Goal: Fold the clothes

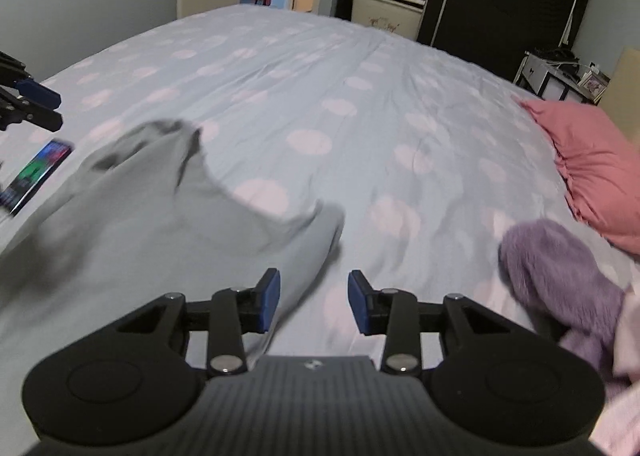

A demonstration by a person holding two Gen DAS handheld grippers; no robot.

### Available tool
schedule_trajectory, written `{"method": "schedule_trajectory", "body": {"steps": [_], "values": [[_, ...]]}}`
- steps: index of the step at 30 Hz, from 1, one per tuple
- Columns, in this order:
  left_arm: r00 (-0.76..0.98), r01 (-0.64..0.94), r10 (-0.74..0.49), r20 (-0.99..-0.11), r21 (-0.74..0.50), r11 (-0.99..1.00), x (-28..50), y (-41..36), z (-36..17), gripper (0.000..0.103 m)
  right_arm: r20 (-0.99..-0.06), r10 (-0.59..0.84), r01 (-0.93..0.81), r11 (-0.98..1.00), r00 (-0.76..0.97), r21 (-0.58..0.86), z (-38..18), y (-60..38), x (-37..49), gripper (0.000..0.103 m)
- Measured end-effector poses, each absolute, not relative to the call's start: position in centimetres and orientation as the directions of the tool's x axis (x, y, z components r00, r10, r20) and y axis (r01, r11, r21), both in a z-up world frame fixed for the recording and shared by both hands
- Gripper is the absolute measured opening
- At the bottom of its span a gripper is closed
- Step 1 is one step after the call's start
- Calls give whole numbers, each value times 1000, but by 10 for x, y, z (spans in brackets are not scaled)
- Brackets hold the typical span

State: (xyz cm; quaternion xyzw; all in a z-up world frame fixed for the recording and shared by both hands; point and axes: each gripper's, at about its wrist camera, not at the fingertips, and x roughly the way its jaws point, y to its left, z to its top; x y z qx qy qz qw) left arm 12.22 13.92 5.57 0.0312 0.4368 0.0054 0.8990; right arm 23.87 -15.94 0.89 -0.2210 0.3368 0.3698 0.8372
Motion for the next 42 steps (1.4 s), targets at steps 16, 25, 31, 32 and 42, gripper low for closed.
{"method": "schedule_trajectory", "body": {"steps": [16,25,31,32,42], "values": [[458,237,-185,-869,-81,968,-29,19,23,47,-903,349,-722,688,249,67,-18,-228,90,42],[399,286,-126,-908,-7,958,-64,41,-24,45,-940,341,-775,600,22,199,-88,-255,15,39],[389,244,-110,-915,-13,970,-87,63,-30,46,-935,355,-772,596,6,221,-90,-260,4,18],[377,230,-111,-919,-23,973,-92,68,-34,46,-935,354,-763,601,-11,237,-92,-262,3,15],[370,193,-98,-924,-27,981,-123,95,-37,46,-927,374,-689,665,-27,288,-102,-272,2,16]]}}
